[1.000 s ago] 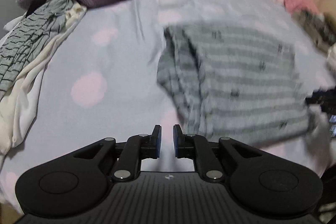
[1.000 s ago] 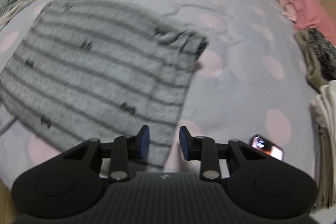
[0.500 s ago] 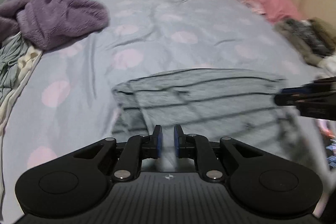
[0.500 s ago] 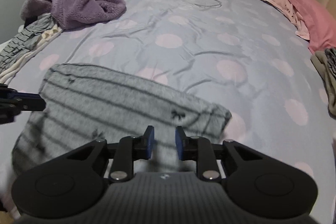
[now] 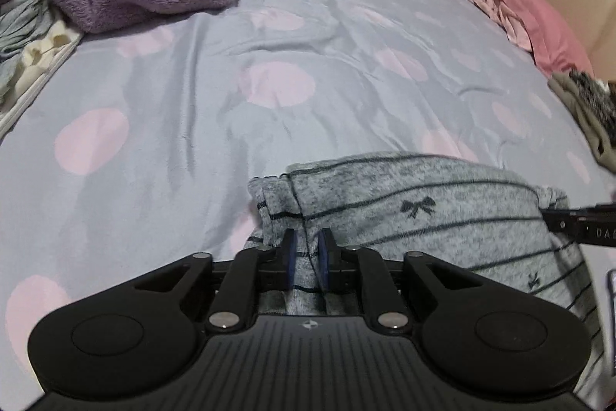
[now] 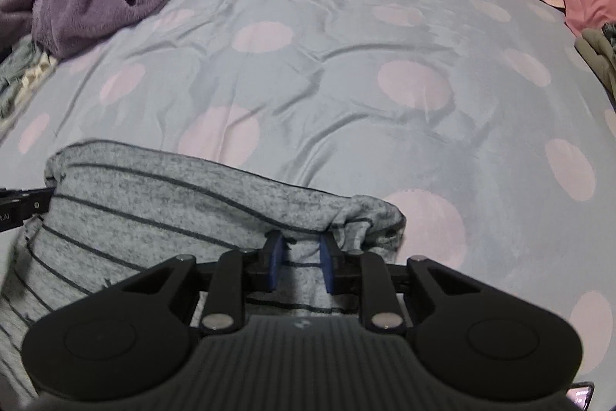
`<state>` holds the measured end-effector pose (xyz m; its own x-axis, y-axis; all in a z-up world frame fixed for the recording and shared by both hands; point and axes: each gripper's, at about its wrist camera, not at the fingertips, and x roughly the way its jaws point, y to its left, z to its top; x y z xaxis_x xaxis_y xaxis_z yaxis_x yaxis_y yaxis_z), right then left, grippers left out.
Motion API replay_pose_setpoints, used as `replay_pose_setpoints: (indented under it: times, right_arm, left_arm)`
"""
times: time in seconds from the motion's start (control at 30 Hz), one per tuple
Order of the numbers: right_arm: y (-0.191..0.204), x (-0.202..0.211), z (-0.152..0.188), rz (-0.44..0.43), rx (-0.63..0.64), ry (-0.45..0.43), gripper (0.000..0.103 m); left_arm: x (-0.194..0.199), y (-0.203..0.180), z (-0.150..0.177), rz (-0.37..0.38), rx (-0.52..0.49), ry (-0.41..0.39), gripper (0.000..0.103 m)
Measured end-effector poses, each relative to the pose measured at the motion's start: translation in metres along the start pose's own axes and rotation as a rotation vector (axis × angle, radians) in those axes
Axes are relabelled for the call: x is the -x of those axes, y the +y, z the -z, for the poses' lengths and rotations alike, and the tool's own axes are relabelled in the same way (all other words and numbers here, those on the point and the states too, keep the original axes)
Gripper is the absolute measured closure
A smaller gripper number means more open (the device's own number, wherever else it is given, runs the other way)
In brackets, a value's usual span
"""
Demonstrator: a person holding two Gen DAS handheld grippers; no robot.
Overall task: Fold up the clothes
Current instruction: 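Grasp the folded pants edge with the left gripper and fold it over, then grasp the folded grey pants with the left gripper while the right gripper grips them too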
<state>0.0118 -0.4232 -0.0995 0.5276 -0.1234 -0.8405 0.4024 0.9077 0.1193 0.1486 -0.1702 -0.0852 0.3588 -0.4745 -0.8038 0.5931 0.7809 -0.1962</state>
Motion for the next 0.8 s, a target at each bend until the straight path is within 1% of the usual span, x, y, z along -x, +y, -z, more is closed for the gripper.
replay_pose_setpoints:
  times: [0.03,0.07,0.1,0.13,0.17,0.2,0.23,0.3,0.37,0.47,0.53,0.6,0.63,0.77,0.8]
  right_arm:
    - [-0.004,0.006,0.0,-0.012,-0.015,-0.011,0.076]
    - [-0.008,0.013,-0.001,-0.024,-0.035,-0.027,0.066]
    - [-0.014,0.02,-0.001,-0.035,-0.057,-0.046,0.052]
    - [-0.019,0.027,0.0,-0.043,-0.082,-0.067,0.047]
    - [-0.025,0.033,0.0,-0.049,-0.105,-0.083,0.038]
    - [-0.031,0.036,0.002,-0.053,-0.127,-0.09,0.03]
    - [-0.037,0.038,0.004,-0.059,-0.151,-0.09,0.027]
    - [-0.05,0.035,0.011,-0.087,-0.212,-0.069,0.013]
    - [-0.062,0.027,0.019,-0.128,-0.289,-0.021,0.012]
    - [-0.071,0.016,0.03,-0.164,-0.365,0.035,0.012]
    - [-0.072,0.01,0.035,-0.186,-0.386,0.06,0.011]
    - [-0.069,0.007,0.036,-0.197,-0.38,0.06,0.01]
    - [-0.067,0.005,0.035,-0.21,-0.379,0.059,0.01]
    - [-0.06,-0.003,0.031,-0.312,-0.407,0.067,0.01]
    - [-0.059,-0.005,0.03,-0.328,-0.411,0.073,0.01]
  left_arm:
    - [0.008,0.003,-0.001,-0.012,0.011,-0.014,0.062]
    - [0.016,0.005,0.0,-0.024,0.02,-0.039,0.052]
    - [0.025,0.008,0.001,-0.036,0.03,-0.065,0.043]
    - [0.026,0.011,0.003,-0.027,0.047,-0.067,0.039]
    - [0.025,0.014,0.005,-0.011,0.065,-0.061,0.037]
    - [0.024,0.017,0.008,0.004,0.084,-0.054,0.031]
    - [0.023,0.02,0.01,0.019,0.103,-0.048,0.03]
    - [0.021,0.027,0.015,0.05,0.141,-0.035,0.03]
    - [0.018,0.033,0.02,0.081,0.178,-0.022,0.03]
    - [0.015,0.042,0.027,0.128,0.234,-0.003,0.03]
    - [0.013,0.048,0.032,0.159,0.272,0.01,0.024]
    - [0.011,0.054,0.037,0.19,0.309,0.022,0.024]
    - [0.007,0.053,0.038,0.215,0.323,0.025,0.024]
    - [-0.011,0.051,0.034,0.343,0.384,0.041,0.024]
    - [-0.015,0.053,0.034,0.379,0.413,0.043,0.023]
